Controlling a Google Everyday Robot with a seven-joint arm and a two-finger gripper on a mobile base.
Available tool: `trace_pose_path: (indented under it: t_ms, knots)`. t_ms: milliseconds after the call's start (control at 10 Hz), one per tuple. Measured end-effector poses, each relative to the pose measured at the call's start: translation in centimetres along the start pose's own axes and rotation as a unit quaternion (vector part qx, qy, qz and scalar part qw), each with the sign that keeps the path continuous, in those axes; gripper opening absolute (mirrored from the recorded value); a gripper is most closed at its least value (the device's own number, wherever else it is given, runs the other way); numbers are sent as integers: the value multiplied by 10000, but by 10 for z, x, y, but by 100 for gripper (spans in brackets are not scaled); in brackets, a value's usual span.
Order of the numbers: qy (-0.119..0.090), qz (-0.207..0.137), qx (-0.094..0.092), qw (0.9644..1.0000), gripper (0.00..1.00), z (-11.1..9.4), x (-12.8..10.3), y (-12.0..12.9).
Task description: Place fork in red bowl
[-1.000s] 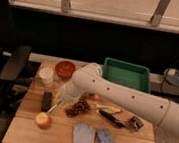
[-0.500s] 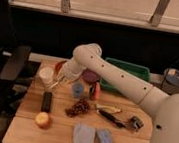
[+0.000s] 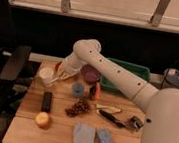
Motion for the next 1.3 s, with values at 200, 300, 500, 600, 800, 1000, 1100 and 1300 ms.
trace_pose_path:
  t_ms: [200,300,500,600,800,1000,1100,1300]
  knots:
    - [58,7,55,10000,0,-2,4,-1]
    - [106,28,172,9998,0,-3,17,-6]
    - [161,37,315,9994,0,-1,39,-20]
    - [217,49,391,9990,0,2,57,-30]
    - [312,66,563,9979,0,8,93,-53]
    - [351,153,869,9955,0,14,119,-70]
    - [370,199,1015,9940,0,18,129,-77]
    - [336,266,1181,9921,0,31,135,-82]
